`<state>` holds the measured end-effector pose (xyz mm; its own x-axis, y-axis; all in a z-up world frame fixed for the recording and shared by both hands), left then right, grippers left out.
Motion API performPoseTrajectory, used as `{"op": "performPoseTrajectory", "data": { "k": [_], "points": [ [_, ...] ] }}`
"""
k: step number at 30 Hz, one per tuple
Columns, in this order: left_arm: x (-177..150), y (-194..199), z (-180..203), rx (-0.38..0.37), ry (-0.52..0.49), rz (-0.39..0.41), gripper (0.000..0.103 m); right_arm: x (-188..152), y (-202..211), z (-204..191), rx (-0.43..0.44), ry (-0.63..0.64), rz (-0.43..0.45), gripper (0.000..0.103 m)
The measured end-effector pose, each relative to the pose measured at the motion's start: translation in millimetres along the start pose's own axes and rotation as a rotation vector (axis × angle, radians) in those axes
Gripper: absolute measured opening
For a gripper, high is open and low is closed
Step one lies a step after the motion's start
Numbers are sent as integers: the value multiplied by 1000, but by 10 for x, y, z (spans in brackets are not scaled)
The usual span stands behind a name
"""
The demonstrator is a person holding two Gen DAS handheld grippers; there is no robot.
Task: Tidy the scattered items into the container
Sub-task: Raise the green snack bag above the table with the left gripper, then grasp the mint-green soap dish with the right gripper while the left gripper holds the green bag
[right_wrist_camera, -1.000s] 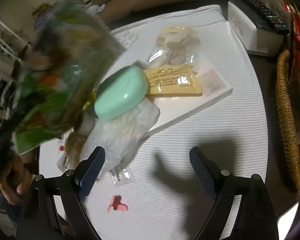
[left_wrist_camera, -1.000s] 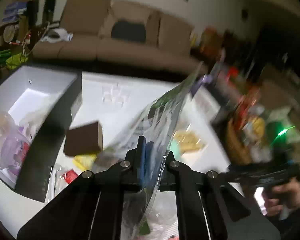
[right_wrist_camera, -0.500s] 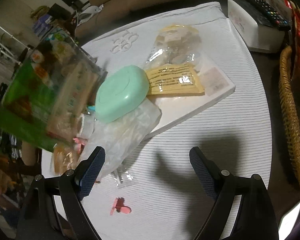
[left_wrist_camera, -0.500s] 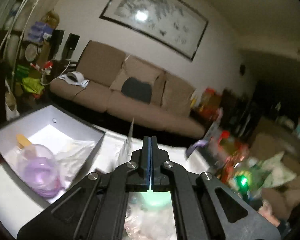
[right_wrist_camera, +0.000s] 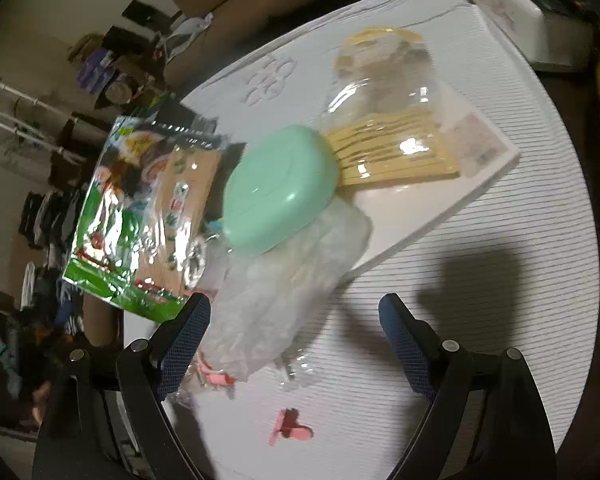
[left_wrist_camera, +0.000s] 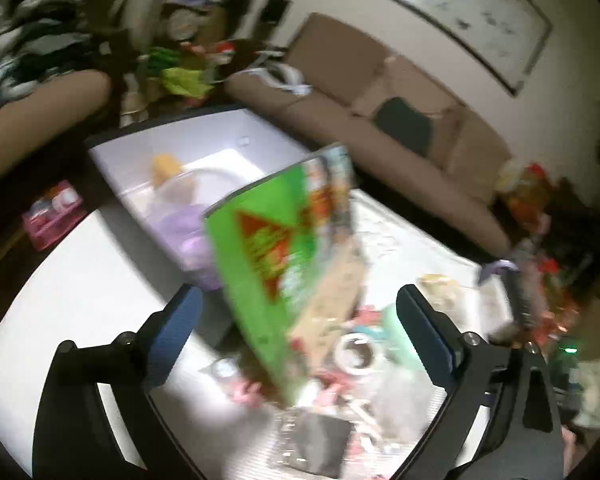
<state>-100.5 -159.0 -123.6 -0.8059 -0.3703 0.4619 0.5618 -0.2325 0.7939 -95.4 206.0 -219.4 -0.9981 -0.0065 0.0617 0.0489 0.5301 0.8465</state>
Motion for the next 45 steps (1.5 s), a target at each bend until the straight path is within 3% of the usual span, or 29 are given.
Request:
{"op": "performPoseTrajectory", "data": {
  "k": [4,8,11,13,16,17,18,20,23,24,27,31,34,36,38,41,45],
  "points": [
    [-198,-325,-81,54,-17,-56,103,-57,-76,-151,2,19,-14,89],
    [-341,-713,-305,27,93,-127,103,-99,-134,-270,19,35,-24,89],
    [-301,-820,-398,-60,175,-98,102,-108,-149,-279,14,38,-29,89],
    [-201,-826,-368,-104,179,-35,102,-98,-165,-248,3,35,-33,89],
    [-125,-837,-324,-27,151,19,96,-91,-185,-187,-7,26,-40,89],
    [-142,-835,-326,-8,170,22,92,-89,-183,-168,-10,25,-42,89],
    [-169,-824,-335,0,194,21,81,-86,-179,-152,-13,25,-43,89],
    [-321,-832,-345,-17,274,-34,64,-81,-168,-122,-21,24,-45,89],
    [-529,-874,-180,-188,360,-91,43,-83,-170,-80,-33,26,-51,89],
    [-564,-912,-129,-195,357,-109,42,-89,-174,-69,-35,25,-54,89],
    [-519,-1055,-2,-171,293,-116,42,-109,-163,-62,-35,26,-57,89],
    [-263,-1170,171,-167,110,-70,47,-131,-150,-115,-29,42,-57,89],
    [-197,-1155,244,-201,89,-66,33,-135,-150,-159,-25,54,-54,89],
    [-120,-1110,285,-210,84,-50,11,-120,-156,-158,-27,56,-52,89],
    [-75,-1082,430,-232,42,-52,8,-106,-163,-136,-30,47,-52,89],
    [-55,-926,705,-186,-80,-14,7,-72,-149,-85,0,23,-40,89],
    [95,-407,1023,-143,-209,127,7,46,-110,-53,150,-35,2,89]
  ]
}}
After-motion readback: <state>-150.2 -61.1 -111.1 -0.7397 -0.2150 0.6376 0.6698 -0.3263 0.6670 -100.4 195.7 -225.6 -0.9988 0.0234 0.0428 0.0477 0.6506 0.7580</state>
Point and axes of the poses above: each gripper's, at about its wrist camera, not at the fingertips, and y roughly against the way its jaws point, z to its right, x to its top, the point moved 9 cm from there along -y, roughly the way its jaws point, and after that the axes turned 14 degrees about -z, right-handed, at the moved point
